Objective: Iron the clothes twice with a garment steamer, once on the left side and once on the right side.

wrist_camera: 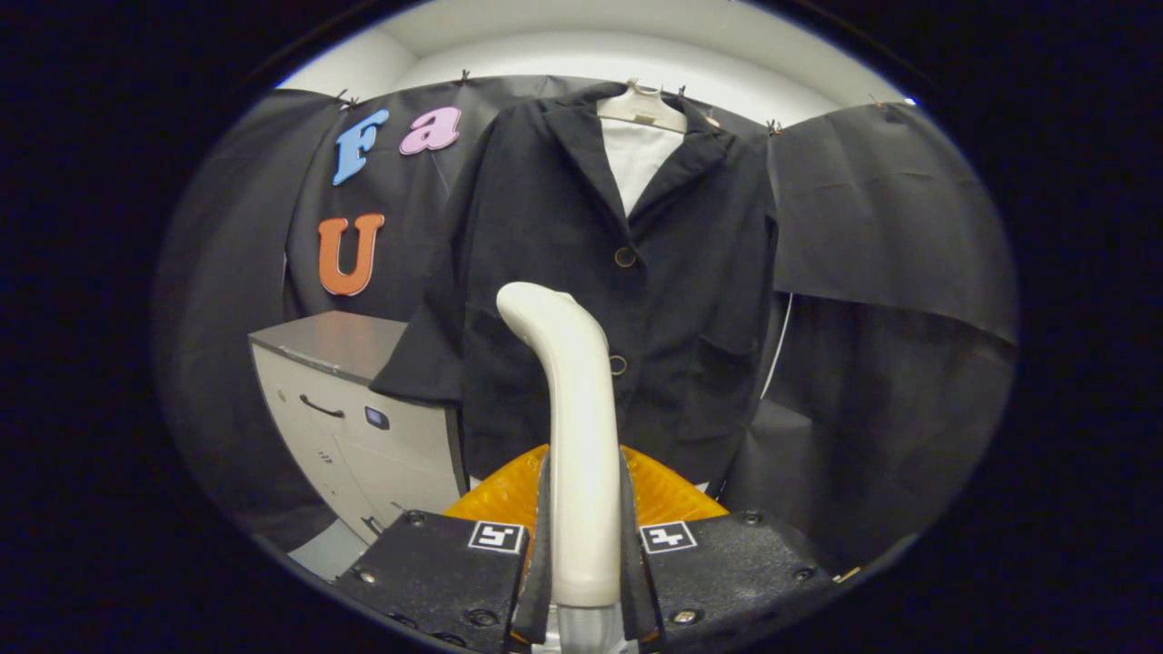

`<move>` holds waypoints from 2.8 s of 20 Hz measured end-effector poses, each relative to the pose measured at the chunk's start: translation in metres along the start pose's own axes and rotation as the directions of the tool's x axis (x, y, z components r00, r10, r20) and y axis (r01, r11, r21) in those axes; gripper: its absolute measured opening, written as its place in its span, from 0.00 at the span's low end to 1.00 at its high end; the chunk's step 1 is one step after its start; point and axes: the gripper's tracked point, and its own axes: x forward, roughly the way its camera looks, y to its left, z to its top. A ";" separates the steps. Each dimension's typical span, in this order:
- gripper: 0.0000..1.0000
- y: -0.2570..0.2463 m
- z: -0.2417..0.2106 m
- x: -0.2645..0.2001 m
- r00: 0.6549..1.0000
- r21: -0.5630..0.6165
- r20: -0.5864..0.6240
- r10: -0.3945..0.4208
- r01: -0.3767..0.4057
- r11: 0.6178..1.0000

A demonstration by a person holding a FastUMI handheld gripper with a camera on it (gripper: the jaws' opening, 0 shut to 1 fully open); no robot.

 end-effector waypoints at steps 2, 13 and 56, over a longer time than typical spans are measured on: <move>0.33 0.002 -0.020 0.003 1.000 -0.006 -0.031 -0.004 0.003 1.000; 0.33 0.023 -0.144 0.010 0.972 -0.043 -0.234 0.004 -0.015 0.999; 0.33 -0.193 0.241 0.068 0.877 0.188 0.454 -0.156 0.076 0.979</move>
